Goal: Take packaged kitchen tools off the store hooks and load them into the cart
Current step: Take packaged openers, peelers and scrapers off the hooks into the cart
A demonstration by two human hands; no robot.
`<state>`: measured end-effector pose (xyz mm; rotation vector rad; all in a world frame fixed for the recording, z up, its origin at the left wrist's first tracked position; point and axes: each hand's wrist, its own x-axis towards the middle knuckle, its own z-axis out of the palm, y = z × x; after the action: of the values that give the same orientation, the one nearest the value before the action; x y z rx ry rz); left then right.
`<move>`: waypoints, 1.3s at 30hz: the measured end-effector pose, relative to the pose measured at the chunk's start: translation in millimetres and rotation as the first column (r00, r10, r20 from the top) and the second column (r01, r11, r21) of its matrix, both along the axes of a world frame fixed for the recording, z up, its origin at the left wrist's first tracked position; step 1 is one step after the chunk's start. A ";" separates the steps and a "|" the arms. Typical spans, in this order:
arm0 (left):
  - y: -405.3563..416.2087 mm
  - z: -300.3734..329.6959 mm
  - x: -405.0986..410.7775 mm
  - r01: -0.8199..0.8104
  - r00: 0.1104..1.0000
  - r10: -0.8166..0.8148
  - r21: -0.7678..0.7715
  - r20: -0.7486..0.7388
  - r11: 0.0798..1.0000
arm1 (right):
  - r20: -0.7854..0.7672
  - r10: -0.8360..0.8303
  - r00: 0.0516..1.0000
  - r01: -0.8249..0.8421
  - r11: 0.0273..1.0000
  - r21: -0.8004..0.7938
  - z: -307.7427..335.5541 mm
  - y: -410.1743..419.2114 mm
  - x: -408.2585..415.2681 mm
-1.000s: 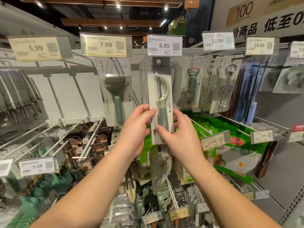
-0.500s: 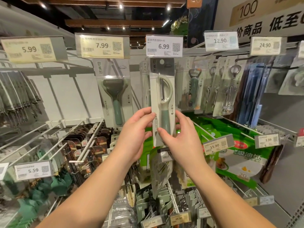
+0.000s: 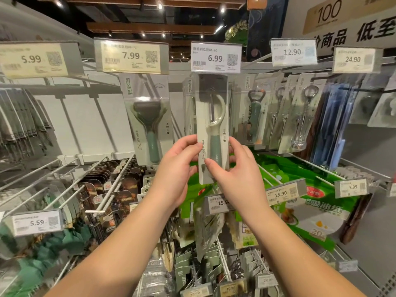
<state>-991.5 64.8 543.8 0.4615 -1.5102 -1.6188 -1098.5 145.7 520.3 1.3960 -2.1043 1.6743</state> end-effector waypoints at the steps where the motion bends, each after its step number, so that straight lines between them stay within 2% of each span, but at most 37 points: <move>1: -1.1 -0.6 -1.1 -0.008 1.000 0.008 -0.003 0.002 1.000 | -0.007 -0.002 1.000 0.002 1.000 0.009 1.0 -0.8 -1.6; 7: -11.2 -5.4 -10.2 -0.087 0.995 0.088 -0.025 0.051 0.996 | -0.035 -0.022 0.999 0.026 0.995 0.100 0.5 -16.3 -10.9; 10: -14.3 -3.1 -19.3 -0.126 0.984 0.127 -0.011 0.123 0.992 | -0.032 -0.037 0.999 0.041 0.993 0.107 0.7 -32.3 -19.0; 19: -35.5 7.7 -58.7 -0.300 0.934 0.298 -0.019 0.198 0.954 | 0.014 -0.029 0.999 0.027 0.990 0.141 4.7 -94.8 -45.7; 25: -51.5 13.4 -70.9 -0.329 0.935 0.295 0.174 0.197 0.928 | 0.076 -0.009 0.997 -0.004 0.986 0.165 2.5 -127.6 -57.4; 32: -65.4 16.3 -82.6 -0.391 0.906 0.328 0.231 0.268 0.891 | 0.103 -0.011 0.995 -0.013 0.972 0.235 5.9 -146.5 -62.1; 39: -62.9 28.1 -76.2 -0.397 0.877 0.303 0.208 0.373 0.894 | 0.077 -0.049 0.996 0.021 0.943 0.332 12.7 -148.5 -61.3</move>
<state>-1067.7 1.9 572.0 1.1533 -1.3310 -1.5099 -1159.8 -2.8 532.9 1.3773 -2.5367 1.4378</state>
